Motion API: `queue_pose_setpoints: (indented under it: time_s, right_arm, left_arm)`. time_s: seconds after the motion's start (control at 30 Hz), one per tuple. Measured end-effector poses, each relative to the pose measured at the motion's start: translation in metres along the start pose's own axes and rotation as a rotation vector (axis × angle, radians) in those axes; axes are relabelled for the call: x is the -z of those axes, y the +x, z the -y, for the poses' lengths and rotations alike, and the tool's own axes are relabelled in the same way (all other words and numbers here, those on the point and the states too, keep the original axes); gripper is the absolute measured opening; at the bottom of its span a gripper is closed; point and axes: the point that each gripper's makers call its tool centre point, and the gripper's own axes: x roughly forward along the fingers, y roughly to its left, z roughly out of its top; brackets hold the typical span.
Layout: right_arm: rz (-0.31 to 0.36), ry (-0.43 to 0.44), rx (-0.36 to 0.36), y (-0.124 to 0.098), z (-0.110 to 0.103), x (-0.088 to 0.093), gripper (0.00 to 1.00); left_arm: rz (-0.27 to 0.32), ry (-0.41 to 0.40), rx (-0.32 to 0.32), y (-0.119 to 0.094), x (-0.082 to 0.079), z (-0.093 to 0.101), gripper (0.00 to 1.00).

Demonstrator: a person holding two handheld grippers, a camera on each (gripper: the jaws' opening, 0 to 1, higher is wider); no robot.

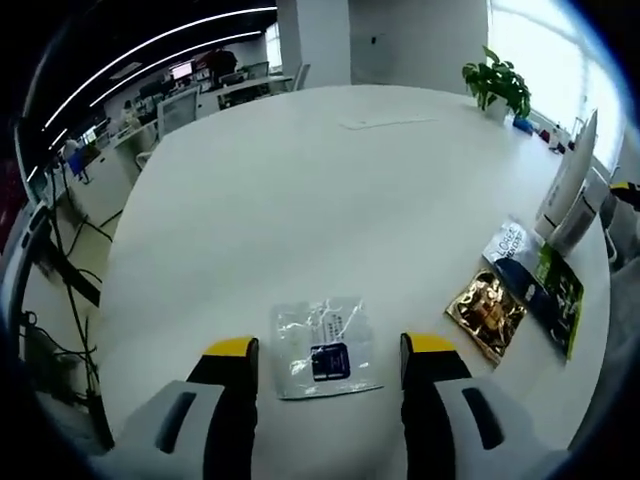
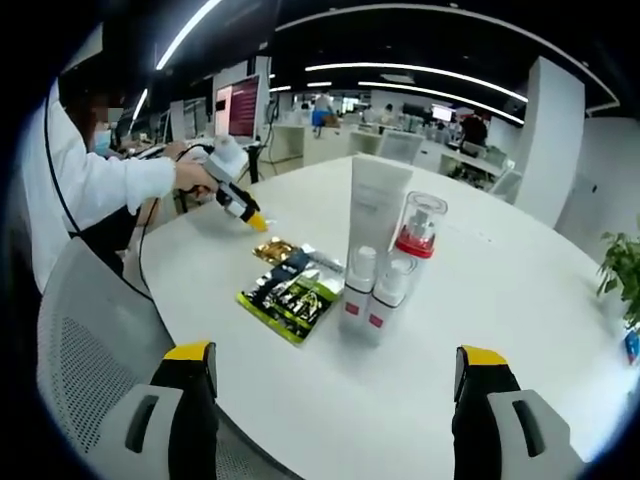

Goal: Arrange the skincare products in the storage area until every visible bottle or jar stands upright without overlapping.

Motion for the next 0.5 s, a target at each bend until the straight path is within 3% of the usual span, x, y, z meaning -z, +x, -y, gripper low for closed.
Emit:
queue_pose_setpoints:
  time_s: [0.17, 0.5]
  right_arm:
    - [0.001, 0.001, 0.001, 0.000, -0.001, 0.000, 1.00]
    - [0.005, -0.004, -0.004, 0.000, -0.003, -0.001, 1.00]
  left_arm:
    - [-0.005, -0.008, -0.005, 0.001, 0.002, -0.007, 0.51]
    - [-0.015, 0.000, 0.002, -0.008, 0.005, 0.002, 0.43]
